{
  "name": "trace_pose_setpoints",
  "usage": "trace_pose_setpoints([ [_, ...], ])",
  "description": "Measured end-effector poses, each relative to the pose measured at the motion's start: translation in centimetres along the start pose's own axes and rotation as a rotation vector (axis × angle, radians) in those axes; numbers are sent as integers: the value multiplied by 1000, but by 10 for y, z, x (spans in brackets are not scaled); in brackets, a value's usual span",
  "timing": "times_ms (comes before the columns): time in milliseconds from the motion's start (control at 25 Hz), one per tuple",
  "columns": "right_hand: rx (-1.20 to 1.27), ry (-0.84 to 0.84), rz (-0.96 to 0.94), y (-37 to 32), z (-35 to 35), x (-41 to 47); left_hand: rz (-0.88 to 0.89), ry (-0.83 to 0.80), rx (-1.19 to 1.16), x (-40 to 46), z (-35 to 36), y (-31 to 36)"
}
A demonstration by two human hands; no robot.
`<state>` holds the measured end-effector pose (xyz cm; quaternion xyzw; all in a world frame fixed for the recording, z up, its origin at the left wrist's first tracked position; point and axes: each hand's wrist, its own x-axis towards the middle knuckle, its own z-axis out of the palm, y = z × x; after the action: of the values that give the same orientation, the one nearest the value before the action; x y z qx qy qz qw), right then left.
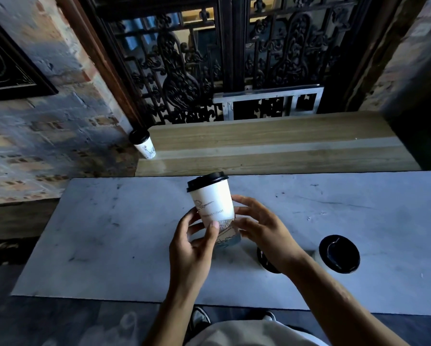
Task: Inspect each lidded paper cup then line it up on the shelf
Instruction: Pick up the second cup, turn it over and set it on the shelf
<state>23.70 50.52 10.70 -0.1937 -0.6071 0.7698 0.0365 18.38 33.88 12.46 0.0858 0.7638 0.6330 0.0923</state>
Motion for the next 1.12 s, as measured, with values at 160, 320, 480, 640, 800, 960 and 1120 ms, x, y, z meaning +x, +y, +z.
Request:
trace_pose_setpoints([
  [160,22,-14,11,1,-5,-1,-8,38,43,-5,3,-4],
  [320,60,-28,31,11,-7,2,26,95,83,-13,2,-3],
  [480,25,-124,16,16,-1,3,37,159,117,-15,-6,-6],
  [640,63,-107,36,21,7,10,-20,176,106,-8,-14,-12],
  [800,56,-131,98,24,15,25,-85,125,7,12,-23,-23],
  [960,-54,-24,105,28,28,56,-169,5,-73,51,-34,-36],
  [1120,-294,38,100,29,48,114,-170,-109,90,117,-51,-61],
])
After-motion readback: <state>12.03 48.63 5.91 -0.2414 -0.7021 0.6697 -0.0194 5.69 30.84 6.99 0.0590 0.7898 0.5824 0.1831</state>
